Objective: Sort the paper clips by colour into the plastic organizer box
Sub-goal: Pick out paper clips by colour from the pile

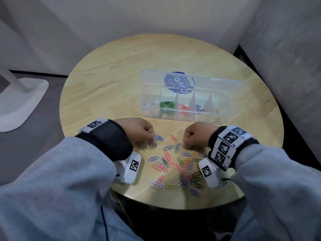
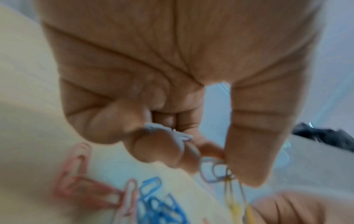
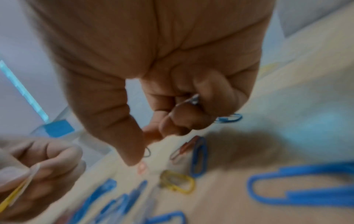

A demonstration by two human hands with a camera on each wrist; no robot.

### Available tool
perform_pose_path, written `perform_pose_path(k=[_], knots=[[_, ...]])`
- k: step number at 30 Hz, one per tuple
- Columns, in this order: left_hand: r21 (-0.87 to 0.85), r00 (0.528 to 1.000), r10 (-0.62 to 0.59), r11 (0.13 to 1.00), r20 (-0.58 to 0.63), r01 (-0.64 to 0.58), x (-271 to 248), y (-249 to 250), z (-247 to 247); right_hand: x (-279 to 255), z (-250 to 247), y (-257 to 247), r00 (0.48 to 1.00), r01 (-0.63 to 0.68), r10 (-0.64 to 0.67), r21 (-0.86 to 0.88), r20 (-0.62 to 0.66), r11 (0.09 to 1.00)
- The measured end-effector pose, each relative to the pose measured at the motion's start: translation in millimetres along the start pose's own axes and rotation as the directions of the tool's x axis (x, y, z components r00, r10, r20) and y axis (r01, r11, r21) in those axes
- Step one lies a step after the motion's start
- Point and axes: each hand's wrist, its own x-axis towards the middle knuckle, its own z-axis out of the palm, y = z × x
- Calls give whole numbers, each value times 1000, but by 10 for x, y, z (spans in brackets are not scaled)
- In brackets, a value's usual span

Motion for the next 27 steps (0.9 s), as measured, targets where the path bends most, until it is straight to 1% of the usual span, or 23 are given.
perform_pose_path(k=[2, 4, 7, 9, 10, 12, 15, 17, 19, 21, 23, 25, 27], knots=[[-144, 1000, 22, 989, -21, -25, -18, 44, -43, -18, -48, 41, 1000, -6, 5, 121, 7, 993], [-289, 998, 32, 956, -53, -46, -21, 61, -66, -22, -84, 66, 1000, 8, -10, 228, 7, 974], [-424, 996, 29, 904, -83, -62, -25, 55, -85, -21, -101, 71, 999, 38, -39, 431, -6, 901], [-447, 993, 31, 891, -113, -78, -26, 50, -87, -26, -100, 65, 997, 55, -72, 561, 7, 826], [-449, 992, 29, 890, -125, -83, -30, 47, -91, -27, -98, 62, 996, 64, -90, 594, 13, 802], [-447, 992, 27, 891, -120, -78, -38, 45, -95, -34, -95, 56, 993, 74, -114, 613, 27, 787], [-426, 994, 18, 902, -106, -62, -44, 45, -88, -45, -83, 32, 992, 59, -117, 634, 50, 771], [-430, 990, 4, 901, -139, -64, -44, 55, -83, -42, -82, 10, 992, 34, -105, 676, 64, 737], [-483, 980, -11, 871, -197, -87, -44, 85, -101, -30, -98, -24, 995, 18, -86, 722, 58, 691], [-562, 962, -38, 818, -269, -125, -49, 130, -154, -24, -138, -87, 994, 22, -95, 768, 50, 640], [-653, 938, -74, 737, -337, -176, -59, 182, -226, -15, -197, -181, 993, 52, -118, 799, 24, 599], [-742, 916, -111, 627, -385, -236, -64, 224, -294, 2, -279, -301, 991, 89, -131, 826, -18, 557], [-809, 897, -146, 510, -417, -293, -50, 247, -353, 43, -373, -440, 991, 113, -113, 867, -65, 486]])
